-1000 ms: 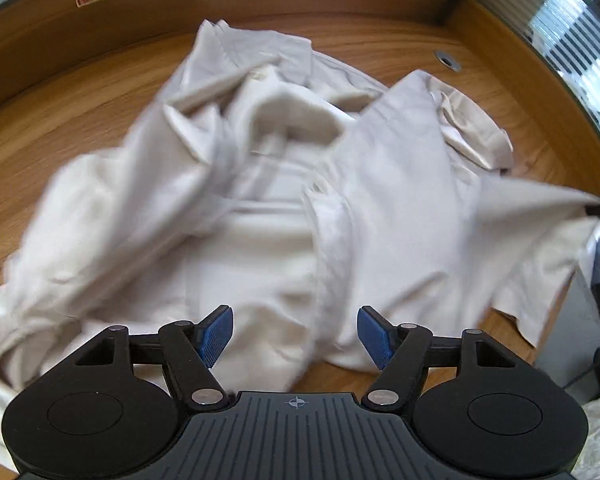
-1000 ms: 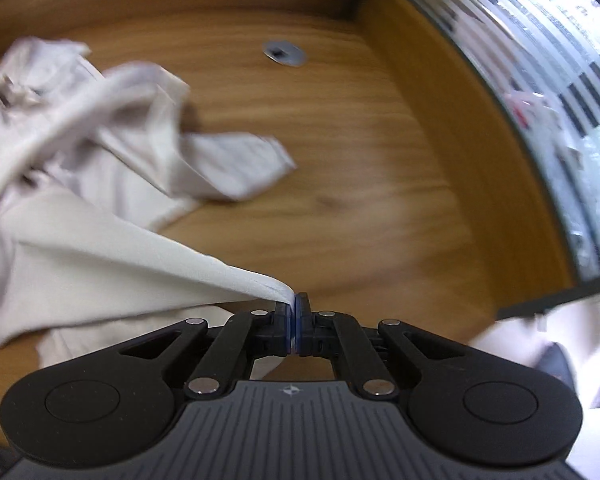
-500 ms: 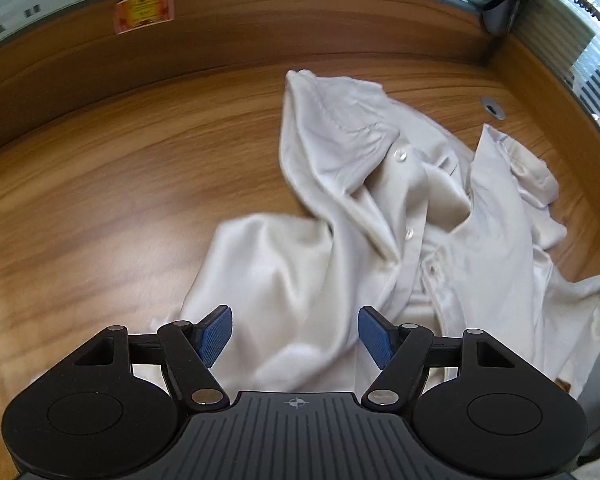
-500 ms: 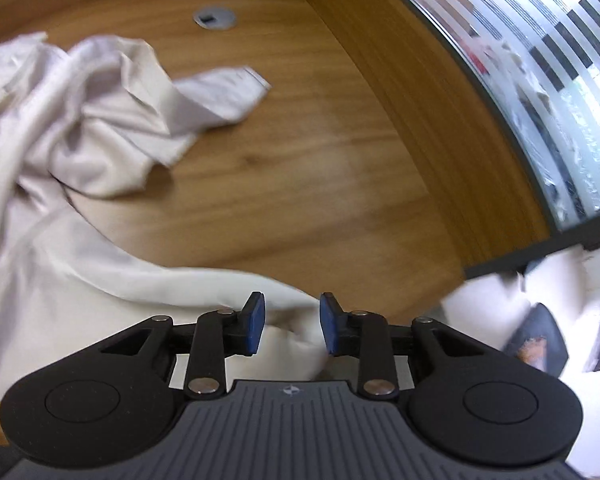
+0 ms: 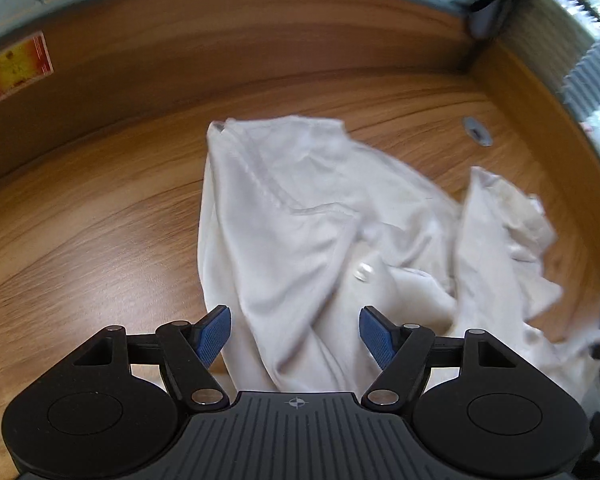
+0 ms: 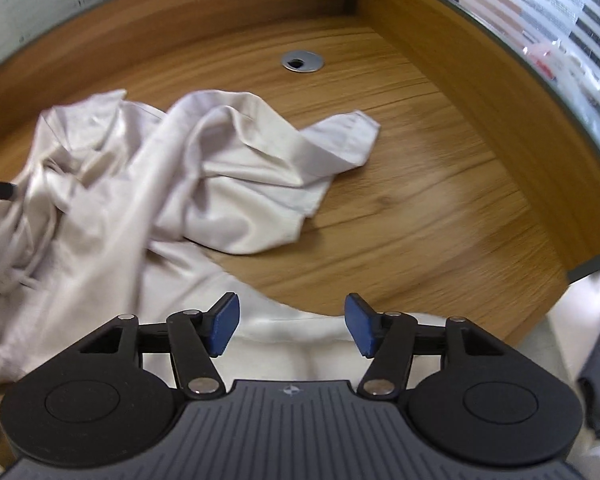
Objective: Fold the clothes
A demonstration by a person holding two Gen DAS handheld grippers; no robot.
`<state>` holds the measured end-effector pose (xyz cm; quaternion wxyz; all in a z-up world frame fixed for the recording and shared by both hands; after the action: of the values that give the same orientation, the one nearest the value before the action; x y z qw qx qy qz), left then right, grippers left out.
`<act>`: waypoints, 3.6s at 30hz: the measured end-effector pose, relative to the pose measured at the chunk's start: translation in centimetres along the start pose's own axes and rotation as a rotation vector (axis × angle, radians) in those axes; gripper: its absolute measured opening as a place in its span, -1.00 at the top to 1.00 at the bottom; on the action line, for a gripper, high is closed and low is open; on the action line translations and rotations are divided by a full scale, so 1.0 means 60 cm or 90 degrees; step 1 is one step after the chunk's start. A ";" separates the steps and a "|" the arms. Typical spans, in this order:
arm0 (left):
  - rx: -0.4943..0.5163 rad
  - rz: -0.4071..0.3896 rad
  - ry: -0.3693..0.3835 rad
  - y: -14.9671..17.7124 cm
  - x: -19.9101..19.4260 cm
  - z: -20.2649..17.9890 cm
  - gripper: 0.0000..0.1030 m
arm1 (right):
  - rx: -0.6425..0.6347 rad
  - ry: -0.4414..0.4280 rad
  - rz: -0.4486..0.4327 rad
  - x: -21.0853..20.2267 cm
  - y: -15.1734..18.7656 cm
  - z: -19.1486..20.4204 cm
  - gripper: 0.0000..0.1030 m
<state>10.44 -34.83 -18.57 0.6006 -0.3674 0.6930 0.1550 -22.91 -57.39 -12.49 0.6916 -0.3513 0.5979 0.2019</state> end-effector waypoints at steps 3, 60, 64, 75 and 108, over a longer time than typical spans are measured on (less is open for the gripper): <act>-0.013 0.019 -0.019 -0.013 0.031 0.012 -0.40 | 0.005 -0.010 -0.002 -0.002 0.004 0.014 -0.31; -0.165 -0.149 -0.161 0.378 -0.256 0.306 0.08 | -0.406 -0.097 -0.003 0.043 0.197 0.306 -0.34; -0.120 -0.137 -0.143 0.418 -0.243 0.260 -0.03 | -0.423 -0.050 0.021 0.064 0.226 0.298 -0.24; -0.007 -0.090 -0.045 0.504 -0.202 0.139 -0.26 | -0.383 0.003 0.024 0.050 0.256 0.249 0.98; 0.121 -0.044 -0.118 0.442 -0.078 -0.069 -0.09 | -0.648 -0.032 -0.064 -0.041 0.193 0.137 0.39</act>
<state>-10.92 -17.93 -19.18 0.6991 -0.3169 0.6330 0.1009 -25.89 -43.28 -12.60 0.4560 -0.6667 0.3897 0.4423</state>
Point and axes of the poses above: each gripper's, at about its wrist camera, not at the fingertips, and x roughly the way its jaws point, z to its left, y to its underside, the point moved 5 cm from there along x, roughly the way its jaws point, and after that the axes turned 10 degrees about z, right-handed, at the moved point
